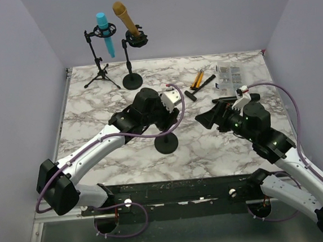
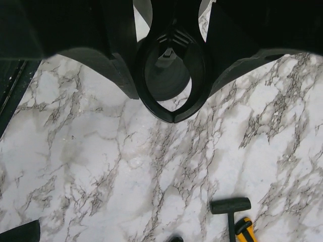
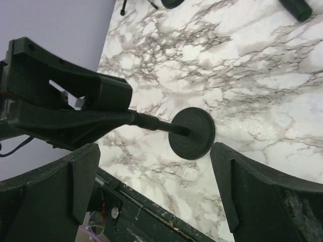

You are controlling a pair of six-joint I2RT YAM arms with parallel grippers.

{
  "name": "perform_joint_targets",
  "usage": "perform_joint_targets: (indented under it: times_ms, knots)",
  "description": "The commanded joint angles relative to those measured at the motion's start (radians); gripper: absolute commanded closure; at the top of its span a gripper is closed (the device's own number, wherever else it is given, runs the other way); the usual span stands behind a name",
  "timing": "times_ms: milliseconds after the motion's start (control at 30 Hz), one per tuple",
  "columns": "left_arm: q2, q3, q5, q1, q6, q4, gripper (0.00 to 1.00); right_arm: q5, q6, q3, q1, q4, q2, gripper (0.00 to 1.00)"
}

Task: Remove the microphone from the stand

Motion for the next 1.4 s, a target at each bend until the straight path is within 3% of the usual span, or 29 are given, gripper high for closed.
perform_joint_targets:
  times_ms: [0,300,500,767,1000,1167,1367]
  knots:
    - [0.012,0.021,-0.124,-0.003,0.033,-0.046,0.62,0.096,-0.075,0.060,0.007,-0.103,0.011,0.00]
    - [-0.065,-0.035,-0.329,0.003,0.057,0.007,0.86,0.112,-0.074,0.002,0.007,-0.065,-0.027,0.00]
    - [-0.081,-0.008,-0.433,0.108,0.009,-0.011,1.00,0.110,-0.084,0.019,0.007,-0.101,0.004,0.00]
    - [-0.045,0.094,-0.421,0.499,-0.160,-0.061,1.00,0.096,-0.066,-0.042,0.006,-0.056,-0.042,0.00]
    - [0.094,0.283,-0.434,0.817,-0.272,-0.175,1.00,0.075,-0.097,0.025,0.007,-0.085,0.046,0.00]
    - [0.244,0.455,-0.467,0.937,-0.338,-0.288,1.00,0.051,-0.078,0.028,0.006,-0.054,0.055,0.00]
    - [0.284,0.495,-0.539,0.979,-0.366,-0.298,1.00,0.050,-0.062,0.030,0.007,-0.088,0.073,0.00]
